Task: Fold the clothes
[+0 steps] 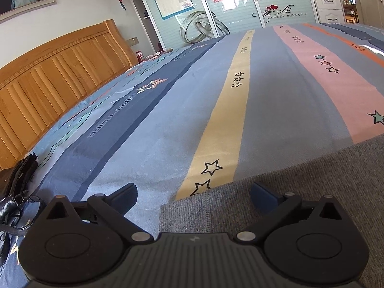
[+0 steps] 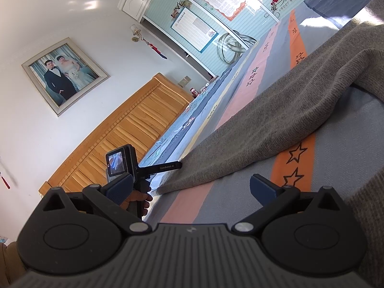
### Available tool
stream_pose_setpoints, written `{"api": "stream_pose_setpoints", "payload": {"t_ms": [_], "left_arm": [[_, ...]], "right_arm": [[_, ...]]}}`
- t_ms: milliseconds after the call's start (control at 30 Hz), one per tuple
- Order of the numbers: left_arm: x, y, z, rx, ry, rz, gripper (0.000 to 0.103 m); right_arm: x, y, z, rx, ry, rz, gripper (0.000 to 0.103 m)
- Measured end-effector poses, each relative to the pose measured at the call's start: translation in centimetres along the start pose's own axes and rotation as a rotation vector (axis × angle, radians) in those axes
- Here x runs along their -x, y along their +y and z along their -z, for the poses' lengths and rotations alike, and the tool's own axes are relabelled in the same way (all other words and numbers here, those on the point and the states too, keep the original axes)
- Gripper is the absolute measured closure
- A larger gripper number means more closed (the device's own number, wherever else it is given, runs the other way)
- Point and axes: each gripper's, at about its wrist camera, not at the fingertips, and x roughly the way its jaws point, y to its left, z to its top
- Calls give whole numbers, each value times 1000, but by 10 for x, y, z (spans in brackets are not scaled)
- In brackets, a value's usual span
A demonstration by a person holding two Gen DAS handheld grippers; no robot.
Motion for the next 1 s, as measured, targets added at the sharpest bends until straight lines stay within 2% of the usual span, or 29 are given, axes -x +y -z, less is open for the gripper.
{"api": "stream_pose_setpoints", "payload": {"t_ms": [33, 133, 233, 333, 400, 467, 533, 633, 700, 767, 833, 933, 967, 1000], "left_arm": [[2, 0, -2, 2, 8, -4, 4], [8, 1, -8, 7, 30, -14, 16], [23, 11, -7, 63, 36, 29, 17], [39, 33, -1, 234, 69, 103, 15], [50, 46, 6, 361, 89, 168, 9], [59, 48, 14, 432, 110, 214, 6], [65, 36, 18, 427, 132, 285, 6], [67, 4, 18, 343, 157, 386, 7], [61, -15, 18, 287, 189, 375, 7], [47, -22, 20, 260, 239, 322, 6], [37, -20, 19, 253, 239, 259, 0], [28, -1, 13, 340, 260, 187, 7], [29, 5, 11, 364, 262, 183, 9], [33, 10, 10, 396, 259, 217, 9]], "right_arm": [[0, 0, 0, 0, 1, 0, 0], [-1, 0, -1, -1, 2, -1, 0], [-1, 0, -1, -5, 4, -2, 0], [-1, -1, -1, -15, 3, -7, 0], [-1, -2, -2, -21, 2, -10, 0], [-1, -1, -2, -21, 2, -10, 0], [-1, -2, -2, -22, 2, -10, 0], [-2, -2, -2, -24, 2, -12, 0], [-2, -1, -2, -26, 2, -13, 0], [-2, -2, -2, -27, 4, -14, 0], [-3, -3, -3, -29, 6, -16, 0], [-3, -3, -3, -30, 7, -17, 0], [-3, -3, -3, -30, 7, -17, 0], [-3, -3, -4, -30, 8, -18, 0]]}}
